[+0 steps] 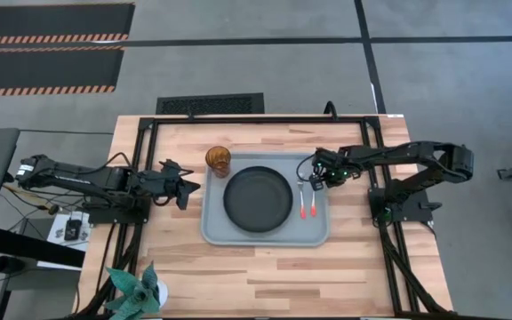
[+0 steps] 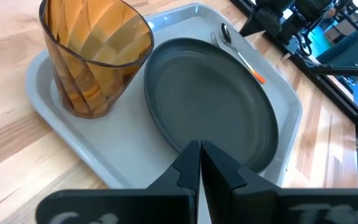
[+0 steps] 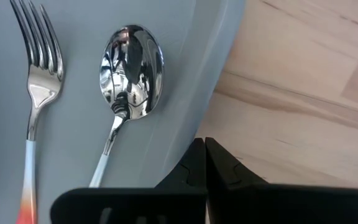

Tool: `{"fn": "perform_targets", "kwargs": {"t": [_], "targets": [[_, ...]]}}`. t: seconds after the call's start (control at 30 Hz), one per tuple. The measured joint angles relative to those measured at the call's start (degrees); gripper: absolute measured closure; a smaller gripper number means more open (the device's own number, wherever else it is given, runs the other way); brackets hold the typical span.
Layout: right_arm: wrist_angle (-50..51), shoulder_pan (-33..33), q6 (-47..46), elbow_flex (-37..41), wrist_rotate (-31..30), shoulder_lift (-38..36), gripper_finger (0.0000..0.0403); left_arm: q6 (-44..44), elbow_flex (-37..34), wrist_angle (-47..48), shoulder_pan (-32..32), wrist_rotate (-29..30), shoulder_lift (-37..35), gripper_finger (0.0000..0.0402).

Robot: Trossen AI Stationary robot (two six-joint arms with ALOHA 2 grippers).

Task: Pick and place plate/cup/fork/spoon on tray
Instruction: Adjust the gray tray, then return to Home Position

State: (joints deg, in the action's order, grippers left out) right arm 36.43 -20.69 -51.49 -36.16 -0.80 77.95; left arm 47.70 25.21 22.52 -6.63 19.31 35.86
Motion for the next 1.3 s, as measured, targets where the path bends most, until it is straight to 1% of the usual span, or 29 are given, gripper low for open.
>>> {"fn": "perform_targets", "kwargs": {"t": [0.6,0.77,0.9,1.03,1.1,1.17,1.23,1.3], "targets": [[-1.3,-0.9,1.0,0.0,-1.1,0.0,0.0397,0.0,0.0,0.0,0.0,0.5,0.0,0.0401],[0.0,-0.6,3.9,0.0,-1.5,-0.9,0.0397,-1.2,0.0,0.0,0.0,0.4,0.0,0.0401],[2.6,1.2,4.5,-0.1,-3.8,-4.0,0.0397,-5.1,0.0,-1.1,0.0,-2.9,0.0,0.0401],[1.5,4.9,10.2,-0.1,-4.2,-8.7,0.0398,-11.8,0.0,-5.7,0.0,-5.6,0.0,0.0401],[-1.0,7.6,15.2,-0.1,-4.3,-11.0,0.0398,-15.2,0.0,-8.4,0.3,-7.2,0.0,0.0401],[-4.9,10.6,22.0,0.0,-3.7,-13.5,0.0397,-17.4,0.0,-10.3,1.2,-10.0,0.0,0.0401],[-11.1,13.4,28.9,-0.1,-2.1,-16.0,0.0394,-19.5,0.0,-12.2,2.4,-14.1,-0.4,0.0401],[-16.2,14.9,31.7,-0.1,-0.3,-18.2,0.0392,-20.8,0.0,-14.2,4.1,-18.7,-0.6,0.0401]]}}
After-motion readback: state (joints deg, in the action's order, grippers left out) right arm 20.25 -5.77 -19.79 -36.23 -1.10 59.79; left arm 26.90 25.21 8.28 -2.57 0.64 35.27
